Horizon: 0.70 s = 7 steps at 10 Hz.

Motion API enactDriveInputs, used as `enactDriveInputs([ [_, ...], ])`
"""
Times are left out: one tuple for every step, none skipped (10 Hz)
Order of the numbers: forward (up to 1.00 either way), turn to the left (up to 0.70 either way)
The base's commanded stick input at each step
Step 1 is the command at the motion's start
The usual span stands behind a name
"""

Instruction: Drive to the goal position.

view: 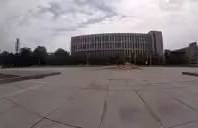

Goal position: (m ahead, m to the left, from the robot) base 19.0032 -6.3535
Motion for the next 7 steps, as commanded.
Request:
enactDriveInputs([
  [0.7,0.0],
  [0.7,0.0],
  [0.7,0.0],
  [0.7,-0.05],
  [0.7,-0.28],
  [0.7,-0.14],
  [0.7,0.0],
])
